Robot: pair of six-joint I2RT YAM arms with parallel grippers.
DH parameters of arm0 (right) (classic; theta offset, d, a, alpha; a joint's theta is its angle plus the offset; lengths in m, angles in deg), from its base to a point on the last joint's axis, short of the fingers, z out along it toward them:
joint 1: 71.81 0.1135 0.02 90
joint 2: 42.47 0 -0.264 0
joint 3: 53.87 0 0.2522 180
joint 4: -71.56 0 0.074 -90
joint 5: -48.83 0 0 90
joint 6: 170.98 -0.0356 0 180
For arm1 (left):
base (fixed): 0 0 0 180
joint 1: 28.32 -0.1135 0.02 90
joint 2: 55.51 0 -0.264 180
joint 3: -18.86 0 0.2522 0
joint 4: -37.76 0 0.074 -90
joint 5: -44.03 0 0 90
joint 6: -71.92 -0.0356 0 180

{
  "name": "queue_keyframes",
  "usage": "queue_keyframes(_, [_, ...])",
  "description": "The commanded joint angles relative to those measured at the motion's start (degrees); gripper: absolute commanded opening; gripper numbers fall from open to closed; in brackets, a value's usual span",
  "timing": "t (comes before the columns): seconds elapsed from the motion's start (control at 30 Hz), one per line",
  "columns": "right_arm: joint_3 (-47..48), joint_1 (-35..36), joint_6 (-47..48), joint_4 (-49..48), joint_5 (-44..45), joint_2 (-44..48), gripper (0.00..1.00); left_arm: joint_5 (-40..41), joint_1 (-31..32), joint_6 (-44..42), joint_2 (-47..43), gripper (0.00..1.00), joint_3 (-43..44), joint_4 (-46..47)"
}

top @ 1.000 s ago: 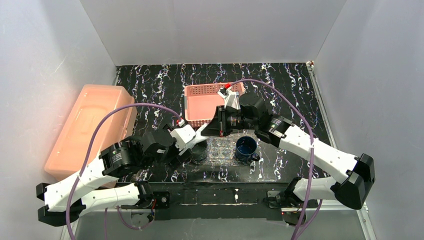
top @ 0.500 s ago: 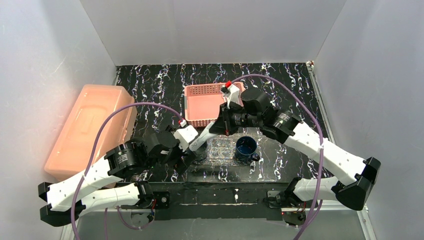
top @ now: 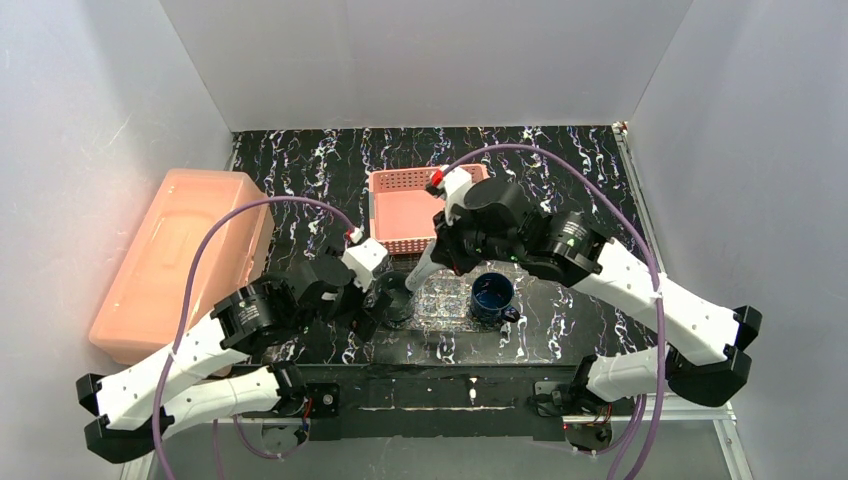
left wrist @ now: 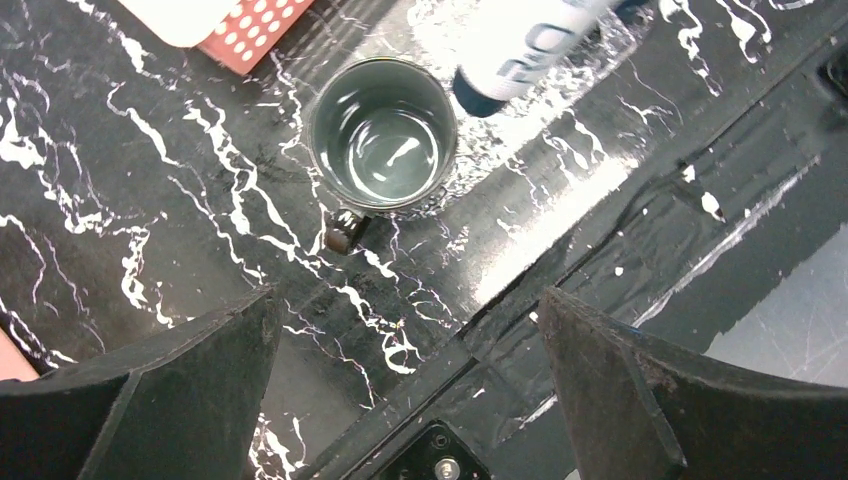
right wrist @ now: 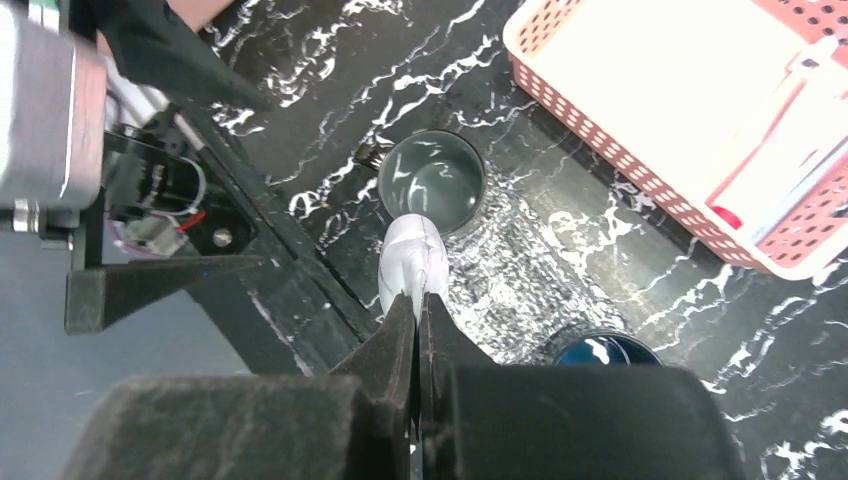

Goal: Prepare toiletry sets of a toothbrush and toothpaste on the tray

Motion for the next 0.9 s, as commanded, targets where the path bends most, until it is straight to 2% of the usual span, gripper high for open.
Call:
queue_keyframes(0.0, [5.3,4.8,2.7,4.0,13.4,-1.7,0.01,-4.0,-6.3,1.7,-0.4,0.98,-0.8,1.0])
queue_keyframes(0.1, [6.3,6.9,2.8,5.8,17.1,-3.0,0.01,-5.7,-10.4,2.1,-1.3,0.98,-1.0,1.1])
queue_keyframes(0.4, [10.4,11.7,2.4,11.0,27.9,-7.6,0.01,-3.4,-17.7,5.7,-1.3,0.98,-3.2,1.8])
queue_keyframes(0.63, [8.9,11.9,2.0,10.4,28.6,-8.7,0.01,-2.8,-24.2,7.0,-1.3,0.98,-5.8,4.2])
queue_keyframes(0.87, [6.2,11.9,2.1,7.2,27.4,-9.7,0.01,-2.1,-25.0,6.6,-2.0,0.98,-7.5,6.1])
